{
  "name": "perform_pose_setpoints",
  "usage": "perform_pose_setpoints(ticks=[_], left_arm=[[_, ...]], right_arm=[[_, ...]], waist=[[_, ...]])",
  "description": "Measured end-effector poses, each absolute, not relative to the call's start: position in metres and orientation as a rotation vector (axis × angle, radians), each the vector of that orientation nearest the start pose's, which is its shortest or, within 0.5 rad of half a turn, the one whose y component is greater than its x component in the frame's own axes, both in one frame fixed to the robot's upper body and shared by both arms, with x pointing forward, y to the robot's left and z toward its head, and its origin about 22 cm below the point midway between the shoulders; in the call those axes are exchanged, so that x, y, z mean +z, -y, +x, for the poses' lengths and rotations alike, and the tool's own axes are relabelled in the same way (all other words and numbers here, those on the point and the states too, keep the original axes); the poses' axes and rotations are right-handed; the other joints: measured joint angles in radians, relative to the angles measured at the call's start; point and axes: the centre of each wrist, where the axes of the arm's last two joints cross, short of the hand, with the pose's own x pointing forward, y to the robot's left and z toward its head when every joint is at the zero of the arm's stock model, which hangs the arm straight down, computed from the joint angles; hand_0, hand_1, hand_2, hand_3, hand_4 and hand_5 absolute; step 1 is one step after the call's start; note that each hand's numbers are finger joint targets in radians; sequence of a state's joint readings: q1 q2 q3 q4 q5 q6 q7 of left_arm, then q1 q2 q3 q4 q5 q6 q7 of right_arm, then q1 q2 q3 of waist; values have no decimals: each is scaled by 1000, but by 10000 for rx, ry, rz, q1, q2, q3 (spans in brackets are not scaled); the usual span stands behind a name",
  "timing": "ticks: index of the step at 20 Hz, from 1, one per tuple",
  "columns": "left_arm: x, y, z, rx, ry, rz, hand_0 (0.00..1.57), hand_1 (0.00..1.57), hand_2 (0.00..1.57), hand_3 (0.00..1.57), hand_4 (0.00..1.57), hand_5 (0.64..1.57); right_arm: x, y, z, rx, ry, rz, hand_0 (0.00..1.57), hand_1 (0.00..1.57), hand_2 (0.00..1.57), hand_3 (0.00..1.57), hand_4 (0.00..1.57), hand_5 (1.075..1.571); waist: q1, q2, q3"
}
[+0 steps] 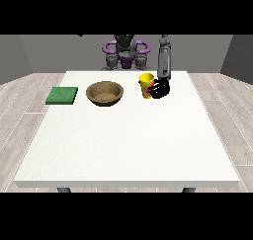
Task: Pick the cup and pour the ball into the bowl, then pick the bowl and place it on the pad
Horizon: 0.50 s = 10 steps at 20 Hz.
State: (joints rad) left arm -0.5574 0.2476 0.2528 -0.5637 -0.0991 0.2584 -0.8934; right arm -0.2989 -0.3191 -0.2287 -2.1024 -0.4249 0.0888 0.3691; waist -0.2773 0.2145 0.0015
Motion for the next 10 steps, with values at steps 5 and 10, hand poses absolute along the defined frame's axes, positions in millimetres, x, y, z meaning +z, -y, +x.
perform_pose_setpoints(ticks=[5, 10], left_arm=[[-33, -276, 370, -3120, 19333, 6190, 1394, 1394, 1571, 1571, 1096, 1526], [-13, -250, 391, -4728, 18866, 8145, 1415, 1415, 1571, 1571, 1026, 1552]], right_arm=[[201, 292, 247, 1275, 19765, 1573, 0, 0, 0, 0, 238, 1560], [191, 290, 254, 1328, 19607, 1704, 0, 0, 0, 0, 279, 1560]], waist=[[296, -656, 0], [162, -806, 3]])
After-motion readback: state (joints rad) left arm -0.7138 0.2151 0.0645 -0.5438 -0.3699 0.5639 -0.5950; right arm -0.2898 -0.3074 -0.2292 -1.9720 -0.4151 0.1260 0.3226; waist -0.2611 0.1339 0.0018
